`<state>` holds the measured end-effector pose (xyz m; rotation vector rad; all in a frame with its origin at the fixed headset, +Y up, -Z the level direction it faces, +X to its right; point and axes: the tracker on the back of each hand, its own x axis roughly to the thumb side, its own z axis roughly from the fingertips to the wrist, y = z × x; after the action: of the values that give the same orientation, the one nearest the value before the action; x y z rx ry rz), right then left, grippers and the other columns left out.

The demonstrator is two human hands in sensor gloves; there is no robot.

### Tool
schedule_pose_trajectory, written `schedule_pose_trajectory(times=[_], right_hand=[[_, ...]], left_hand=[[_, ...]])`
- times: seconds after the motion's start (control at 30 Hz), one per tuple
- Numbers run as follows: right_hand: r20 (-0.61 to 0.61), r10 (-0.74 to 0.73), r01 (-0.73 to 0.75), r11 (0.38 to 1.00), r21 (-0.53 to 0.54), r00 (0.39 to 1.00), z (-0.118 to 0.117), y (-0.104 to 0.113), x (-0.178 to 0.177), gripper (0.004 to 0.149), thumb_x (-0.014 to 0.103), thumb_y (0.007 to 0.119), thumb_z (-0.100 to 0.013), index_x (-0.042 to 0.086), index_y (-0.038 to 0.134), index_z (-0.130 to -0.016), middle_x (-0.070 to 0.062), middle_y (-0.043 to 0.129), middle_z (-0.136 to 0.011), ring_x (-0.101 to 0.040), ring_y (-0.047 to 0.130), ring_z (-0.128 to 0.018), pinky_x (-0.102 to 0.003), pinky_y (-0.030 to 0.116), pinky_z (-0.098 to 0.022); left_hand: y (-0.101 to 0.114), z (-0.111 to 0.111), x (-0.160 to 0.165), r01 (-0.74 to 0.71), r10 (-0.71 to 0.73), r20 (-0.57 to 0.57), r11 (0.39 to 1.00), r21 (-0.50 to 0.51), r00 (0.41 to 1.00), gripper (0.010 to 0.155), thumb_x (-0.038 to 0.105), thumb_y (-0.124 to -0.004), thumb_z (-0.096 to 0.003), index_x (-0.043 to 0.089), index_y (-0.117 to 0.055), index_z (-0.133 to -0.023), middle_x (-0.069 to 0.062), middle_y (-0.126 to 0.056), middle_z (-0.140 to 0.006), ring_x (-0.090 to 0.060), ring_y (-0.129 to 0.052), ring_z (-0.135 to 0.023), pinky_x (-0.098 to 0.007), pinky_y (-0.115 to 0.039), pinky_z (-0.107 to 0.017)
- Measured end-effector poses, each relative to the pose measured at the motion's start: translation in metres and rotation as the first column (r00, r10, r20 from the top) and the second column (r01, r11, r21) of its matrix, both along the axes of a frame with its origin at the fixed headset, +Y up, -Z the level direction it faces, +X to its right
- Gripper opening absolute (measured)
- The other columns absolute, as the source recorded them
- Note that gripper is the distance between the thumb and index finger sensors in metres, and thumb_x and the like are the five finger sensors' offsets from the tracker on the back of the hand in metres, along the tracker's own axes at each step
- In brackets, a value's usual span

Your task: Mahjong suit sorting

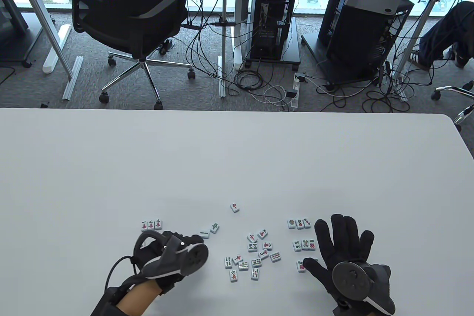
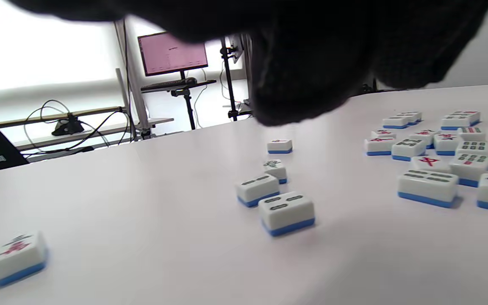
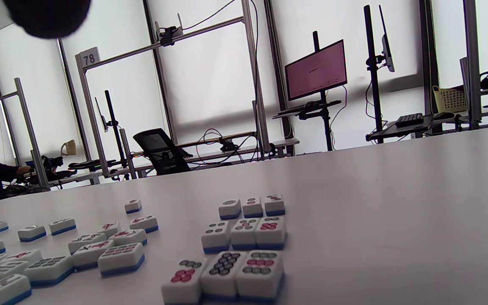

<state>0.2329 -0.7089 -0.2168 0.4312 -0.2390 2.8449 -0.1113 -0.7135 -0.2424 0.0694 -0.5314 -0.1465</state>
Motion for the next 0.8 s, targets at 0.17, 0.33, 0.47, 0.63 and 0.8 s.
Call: schedule_pose_trajectory(times=[0.17, 0.33, 0.47, 0.63, 0.8], right_hand=[[-0.004, -0.007, 0.007, 1.000, 0.007, 1.000, 0.000, 0.001, 0.000, 0.084, 0.063, 0.060, -0.047, 0.030, 0.013, -0.109, -0.016, 0.004, -0.115, -0.044, 0.002, -0.102, -0.076, 0.011, -0.067], [-0.010, -0.014, 0.014, 1.000, 0.010, 1.000, 0.001, 0.001, 0.000, 0.084, 0.063, 0.060, -0.047, 0.030, 0.013, -0.109, -0.016, 0.004, -0.115, -0.044, 0.002, -0.102, -0.076, 0.011, -0.067], [-0.012, -0.012, 0.012, 1.000, 0.009, 1.000, 0.001, 0.001, -0.001, 0.084, 0.063, 0.060, -0.047, 0.030, 0.013, -0.109, -0.016, 0.004, -0.115, -0.044, 0.002, -0.102, -0.076, 0.011, -0.067], [-0.015, -0.018, 0.018, 1.000, 0.013, 1.000, 0.001, 0.001, -0.001, 0.084, 0.063, 0.060, -0.047, 0.030, 0.013, -0.109, -0.016, 0.004, -0.115, -0.044, 0.002, -0.102, -0.076, 0.011, -0.067], [-0.021, -0.011, 0.011, 1.000, 0.012, 1.000, 0.002, 0.000, -0.002, 0.084, 0.063, 0.060, -0.047, 0.030, 0.013, -0.109, -0.016, 0.004, -0.115, -0.044, 0.003, -0.102, -0.076, 0.011, -0.067]], left_hand=[[-0.017, 0.007, 0.049, 0.094, -0.092, 0.102, 0.995, -0.015, 0.991, 0.052, 0.061, -0.082, -0.0339, 0.018, -0.094, -0.061, 0.017, -0.099, -0.022, -0.004, -0.089, 0.002, -0.032, -0.084, -0.013], [-0.032, 0.010, 0.070, 0.144, -0.147, 0.124, 0.989, 0.030, 0.981, 0.052, 0.061, -0.082, -0.0328, 0.018, -0.095, -0.058, 0.018, -0.098, -0.019, -0.003, -0.088, 0.004, -0.032, -0.084, -0.011], [-0.038, 0.013, 0.077, 0.195, -0.198, 0.137, 0.980, 0.032, 0.971, 0.048, 0.057, -0.087, -0.0299, 0.019, -0.095, -0.059, 0.019, -0.098, -0.020, -0.003, -0.088, 0.003, -0.031, -0.085, -0.011], [-0.036, 0.009, 0.057, 0.211, -0.203, 0.057, 0.960, -0.186, 0.977, 0.048, 0.054, -0.088, -0.0308, 0.019, -0.093, -0.063, 0.018, -0.099, -0.024, -0.003, -0.090, 0.000, -0.032, -0.085, -0.014], [-0.035, 0.008, 0.034, 0.205, -0.210, -0.004, 0.959, -0.196, 0.978, 0.051, 0.052, -0.088, -0.0317, 0.019, -0.092, -0.070, 0.017, -0.100, -0.028, -0.004, -0.092, -0.002, -0.032, -0.085, -0.016]])
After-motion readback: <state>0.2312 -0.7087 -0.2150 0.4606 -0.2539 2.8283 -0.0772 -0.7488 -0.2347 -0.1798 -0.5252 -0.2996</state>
